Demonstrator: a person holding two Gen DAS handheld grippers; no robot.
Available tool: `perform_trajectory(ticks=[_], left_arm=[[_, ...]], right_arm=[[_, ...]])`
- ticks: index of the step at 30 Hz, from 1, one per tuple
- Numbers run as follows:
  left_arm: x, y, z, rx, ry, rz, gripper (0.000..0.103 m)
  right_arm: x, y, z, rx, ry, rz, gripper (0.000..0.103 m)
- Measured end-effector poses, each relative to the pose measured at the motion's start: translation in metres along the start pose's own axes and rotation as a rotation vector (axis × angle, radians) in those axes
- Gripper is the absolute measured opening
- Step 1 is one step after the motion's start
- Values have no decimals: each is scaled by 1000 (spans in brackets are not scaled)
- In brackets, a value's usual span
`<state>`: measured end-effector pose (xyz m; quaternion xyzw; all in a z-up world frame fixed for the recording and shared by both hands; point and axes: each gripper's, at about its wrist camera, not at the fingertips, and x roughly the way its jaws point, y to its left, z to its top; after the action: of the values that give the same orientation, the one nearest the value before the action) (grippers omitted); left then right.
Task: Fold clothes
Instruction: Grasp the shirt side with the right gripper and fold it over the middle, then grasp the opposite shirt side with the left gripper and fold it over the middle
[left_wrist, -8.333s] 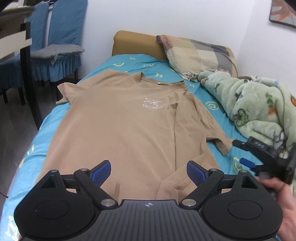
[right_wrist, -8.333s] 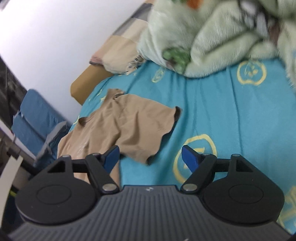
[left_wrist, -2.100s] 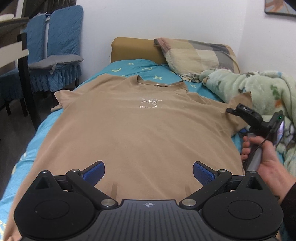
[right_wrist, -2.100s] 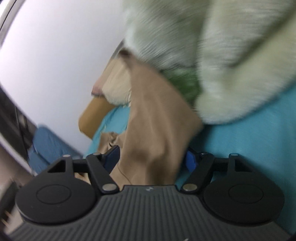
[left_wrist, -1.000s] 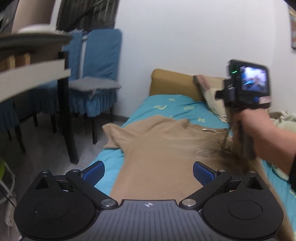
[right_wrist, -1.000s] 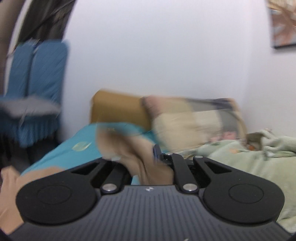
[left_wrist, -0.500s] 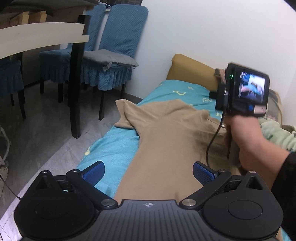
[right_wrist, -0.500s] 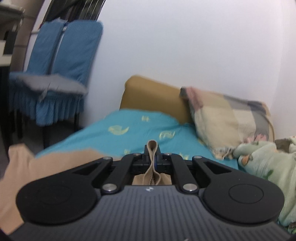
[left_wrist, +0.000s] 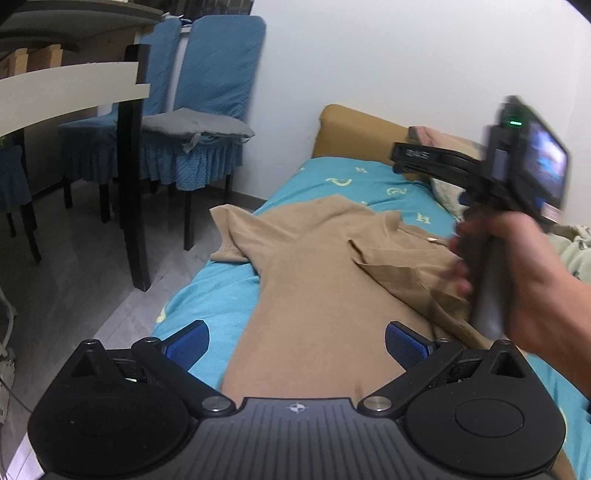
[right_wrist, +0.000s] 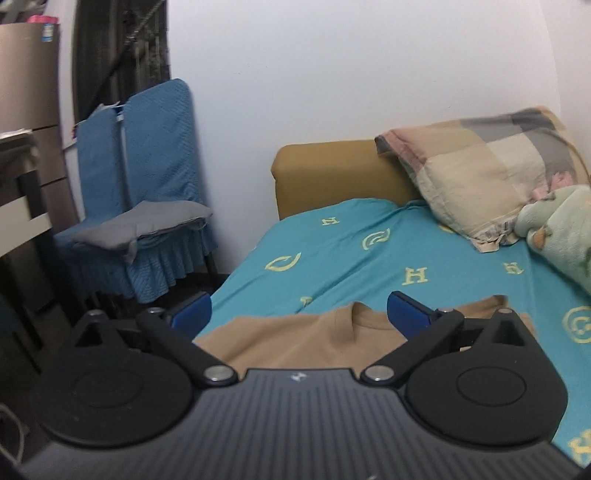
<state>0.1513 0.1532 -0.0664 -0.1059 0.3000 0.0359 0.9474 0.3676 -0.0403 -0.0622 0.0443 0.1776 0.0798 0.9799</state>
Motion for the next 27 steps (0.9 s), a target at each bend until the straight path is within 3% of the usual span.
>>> perform_trajectory(ticks=[6,10,15,22,27], left_arm=[[-15,-13,-1,48,-44,-30,102],[-36,-28,-9,76,-42,-76,102],[-69,-50,-26,137,-59,-121,101],[-110,-79,-49,174,-39,-171,98],[-127,-110,-71,263,2,-197,89]], right_arm=[[-130,-36,-10,8,-5,-2,103],[-238,-58,-16,36,21,-73,103],[-356,-70,-37,41,-1,-90,103],[-429,-104,-86,142,61,-154,103],[-465,-140,-78,172,-18,-270,103]])
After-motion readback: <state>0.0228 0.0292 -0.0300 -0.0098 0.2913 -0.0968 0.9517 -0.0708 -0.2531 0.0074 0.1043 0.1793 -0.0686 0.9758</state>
